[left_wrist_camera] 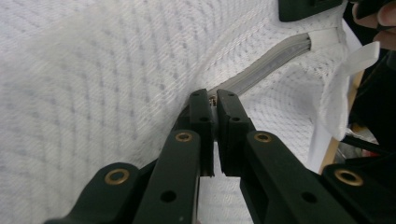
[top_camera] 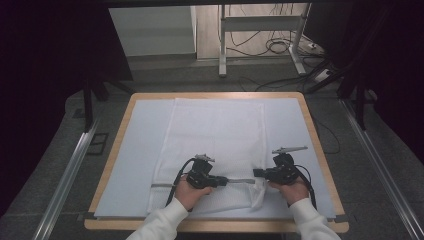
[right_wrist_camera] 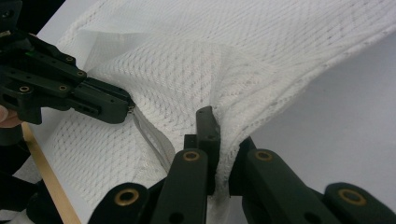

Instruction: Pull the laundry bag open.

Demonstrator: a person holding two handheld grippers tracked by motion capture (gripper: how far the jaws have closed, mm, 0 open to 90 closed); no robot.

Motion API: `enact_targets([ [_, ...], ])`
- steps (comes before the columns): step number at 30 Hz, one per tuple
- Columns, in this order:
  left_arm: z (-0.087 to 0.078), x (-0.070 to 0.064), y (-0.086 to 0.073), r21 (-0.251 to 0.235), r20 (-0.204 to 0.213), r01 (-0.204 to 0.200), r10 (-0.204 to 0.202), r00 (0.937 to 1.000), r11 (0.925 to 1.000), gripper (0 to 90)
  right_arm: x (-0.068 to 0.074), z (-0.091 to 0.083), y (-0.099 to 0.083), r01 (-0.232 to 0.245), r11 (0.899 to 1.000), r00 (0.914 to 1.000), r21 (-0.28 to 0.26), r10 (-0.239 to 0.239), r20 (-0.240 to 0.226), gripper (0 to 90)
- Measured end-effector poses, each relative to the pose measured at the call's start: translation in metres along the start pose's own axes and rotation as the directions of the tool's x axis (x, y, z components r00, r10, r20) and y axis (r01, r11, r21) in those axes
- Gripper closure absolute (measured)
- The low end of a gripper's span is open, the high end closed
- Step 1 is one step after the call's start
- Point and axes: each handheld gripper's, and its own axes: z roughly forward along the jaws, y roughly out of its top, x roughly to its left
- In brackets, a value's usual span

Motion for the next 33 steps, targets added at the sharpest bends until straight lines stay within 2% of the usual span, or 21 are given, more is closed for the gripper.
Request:
enact_targets([
  [13, -0.005, 0.004, -0.002, -0.005, -0.009, 0.008, -0.008, 0.9999, 1.0000, 86.7, 0.000, -0.001, 0.000, 0.004, 1.000, 1.0000, -0.004, -0.004, -0.002, 87.7],
  [33, -0.017, 0.015, -0.010, -0.017, -0.018, 0.041, -0.041, 0.9990, 0.9990, 86.6, 0.001, -0.001, 0.000, 0.010, 1.000, 0.9999, -0.005, -0.010, -0.002, 87.7],
])
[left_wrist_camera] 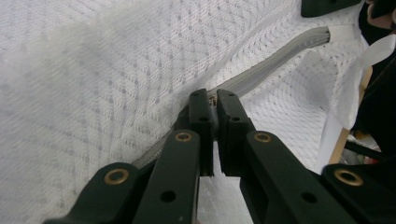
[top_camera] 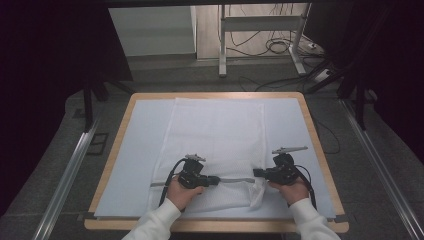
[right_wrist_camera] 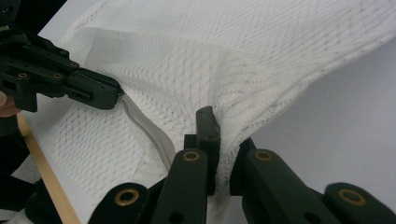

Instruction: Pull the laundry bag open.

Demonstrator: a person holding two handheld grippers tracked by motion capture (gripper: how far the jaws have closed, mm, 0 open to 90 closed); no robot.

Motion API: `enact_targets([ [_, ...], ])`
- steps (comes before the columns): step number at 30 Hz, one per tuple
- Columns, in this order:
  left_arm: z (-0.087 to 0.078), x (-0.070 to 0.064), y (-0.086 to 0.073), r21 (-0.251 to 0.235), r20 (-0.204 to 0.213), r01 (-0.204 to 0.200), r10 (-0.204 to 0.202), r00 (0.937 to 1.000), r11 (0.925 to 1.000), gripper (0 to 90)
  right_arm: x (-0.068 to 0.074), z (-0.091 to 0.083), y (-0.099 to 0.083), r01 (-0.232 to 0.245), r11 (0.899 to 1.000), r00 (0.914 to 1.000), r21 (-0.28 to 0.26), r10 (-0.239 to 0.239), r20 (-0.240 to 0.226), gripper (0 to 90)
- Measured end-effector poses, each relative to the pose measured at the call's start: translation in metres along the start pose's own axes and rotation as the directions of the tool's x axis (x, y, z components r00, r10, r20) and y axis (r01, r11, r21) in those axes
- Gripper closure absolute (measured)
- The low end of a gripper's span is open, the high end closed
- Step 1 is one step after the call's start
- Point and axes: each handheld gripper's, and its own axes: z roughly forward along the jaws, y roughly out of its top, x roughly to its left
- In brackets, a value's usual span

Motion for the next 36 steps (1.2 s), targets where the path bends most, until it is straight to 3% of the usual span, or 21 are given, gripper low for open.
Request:
enact_targets([
  [36, -0.032, 0.021, -0.015, -0.039, -0.053, 0.044, -0.046, 0.9975, 0.9983, 86.6, -0.001, 0.001, -0.001, 0.006, 1.000, 1.0000, 0.005, -0.006, 0.005, 87.7],
])
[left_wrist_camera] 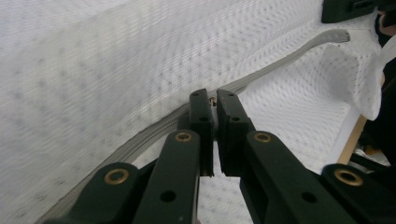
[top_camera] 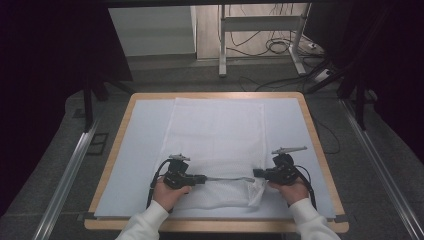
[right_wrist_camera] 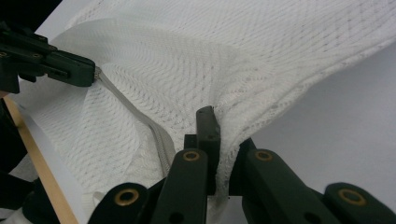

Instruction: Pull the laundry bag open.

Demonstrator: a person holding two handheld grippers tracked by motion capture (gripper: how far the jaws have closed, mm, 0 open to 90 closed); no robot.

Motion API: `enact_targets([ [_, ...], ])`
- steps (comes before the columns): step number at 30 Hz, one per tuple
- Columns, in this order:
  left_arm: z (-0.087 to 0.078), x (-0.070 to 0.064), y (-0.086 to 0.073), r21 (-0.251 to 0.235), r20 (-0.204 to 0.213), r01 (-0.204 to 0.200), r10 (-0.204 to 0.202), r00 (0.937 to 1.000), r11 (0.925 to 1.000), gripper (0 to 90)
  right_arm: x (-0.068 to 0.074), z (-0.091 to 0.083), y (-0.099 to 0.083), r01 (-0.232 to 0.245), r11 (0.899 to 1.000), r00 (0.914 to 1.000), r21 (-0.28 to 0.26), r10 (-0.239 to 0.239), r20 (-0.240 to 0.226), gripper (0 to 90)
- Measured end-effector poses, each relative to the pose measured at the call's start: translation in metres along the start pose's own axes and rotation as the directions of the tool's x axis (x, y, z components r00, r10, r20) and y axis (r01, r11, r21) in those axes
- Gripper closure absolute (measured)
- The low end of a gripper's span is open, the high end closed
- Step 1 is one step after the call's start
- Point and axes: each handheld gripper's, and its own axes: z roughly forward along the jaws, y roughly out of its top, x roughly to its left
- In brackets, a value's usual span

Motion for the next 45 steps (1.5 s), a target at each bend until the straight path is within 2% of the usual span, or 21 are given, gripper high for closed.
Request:
enact_targets([
  [6, -0.006, 0.008, -0.003, -0.004, -0.010, 0.016, -0.016, 0.9998, 0.9999, 86.6, -0.001, 0.000, 0.000, -0.003, 1.000, 1.0000, 0.000, 0.003, 0.002, 87.7],
  [30, -0.021, 0.021, -0.013, -0.007, -0.042, 0.035, -0.035, 0.9985, 0.9994, 86.6, -0.002, 0.001, -0.001, -0.004, 1.000, 1.0000, 0.003, 0.004, 0.001, 87.7],
  [45, -0.032, 0.028, -0.018, -0.012, -0.041, 0.049, -0.050, 0.9979, 0.9987, 86.6, -0.001, 0.002, -0.001, -0.002, 1.000, 1.0000, 0.005, 0.002, 0.001, 87.7],
])
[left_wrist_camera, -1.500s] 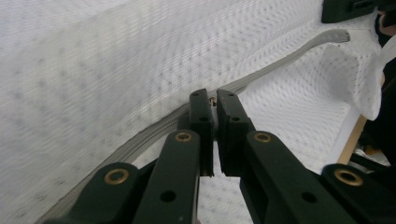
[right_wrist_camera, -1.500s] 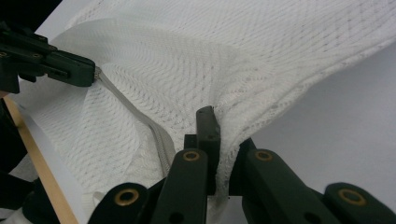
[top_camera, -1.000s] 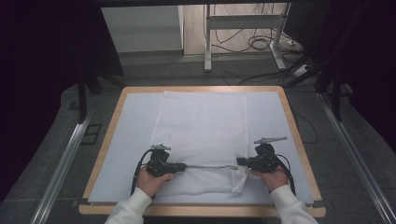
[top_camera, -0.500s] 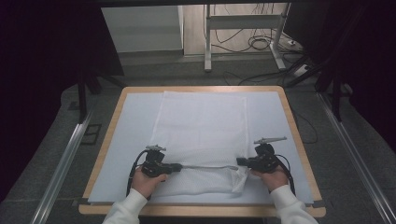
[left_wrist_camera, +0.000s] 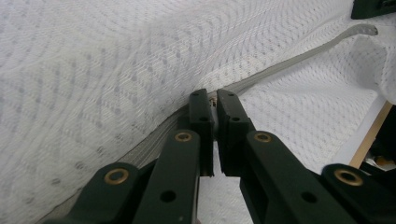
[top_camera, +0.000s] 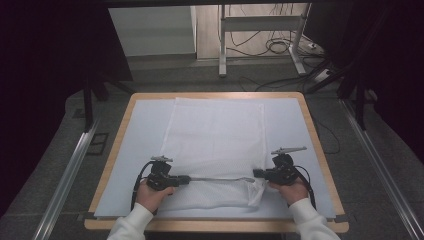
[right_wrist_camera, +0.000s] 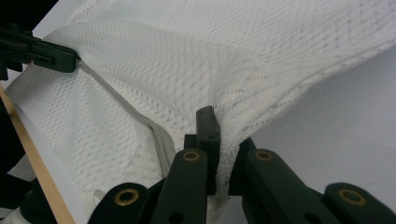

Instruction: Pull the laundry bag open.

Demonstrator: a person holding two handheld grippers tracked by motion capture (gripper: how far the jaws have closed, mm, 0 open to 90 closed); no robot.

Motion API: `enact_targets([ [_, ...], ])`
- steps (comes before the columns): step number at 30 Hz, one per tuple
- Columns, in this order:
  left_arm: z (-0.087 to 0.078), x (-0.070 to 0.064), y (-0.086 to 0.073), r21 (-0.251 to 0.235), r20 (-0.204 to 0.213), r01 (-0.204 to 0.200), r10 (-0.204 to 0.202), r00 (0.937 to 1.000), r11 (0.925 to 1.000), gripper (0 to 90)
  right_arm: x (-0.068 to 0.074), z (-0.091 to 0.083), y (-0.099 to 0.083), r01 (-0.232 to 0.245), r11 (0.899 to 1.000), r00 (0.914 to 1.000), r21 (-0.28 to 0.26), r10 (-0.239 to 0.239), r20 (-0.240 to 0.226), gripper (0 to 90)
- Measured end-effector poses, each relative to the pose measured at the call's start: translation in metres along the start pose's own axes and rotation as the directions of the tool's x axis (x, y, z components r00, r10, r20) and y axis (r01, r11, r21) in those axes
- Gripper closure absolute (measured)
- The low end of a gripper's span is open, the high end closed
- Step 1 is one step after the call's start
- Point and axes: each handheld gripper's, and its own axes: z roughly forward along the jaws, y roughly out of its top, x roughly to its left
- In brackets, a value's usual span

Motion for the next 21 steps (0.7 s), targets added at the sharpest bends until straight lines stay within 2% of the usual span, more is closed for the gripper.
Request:
enact_targets([
  [15, -0.009, 0.007, -0.005, -0.010, -0.020, 0.012, -0.012, 0.9997, 0.9999, 86.6, -0.001, 0.000, 0.000, -0.002, 1.000, 1.0000, 0.003, 0.002, 0.000, 87.7],
  [21, -0.017, 0.014, -0.008, -0.022, -0.027, 0.027, -0.028, 0.9993, 0.9994, 86.5, -0.001, 0.001, 0.000, -0.002, 1.000, 1.0000, 0.002, 0.002, 0.001, 87.7],
])
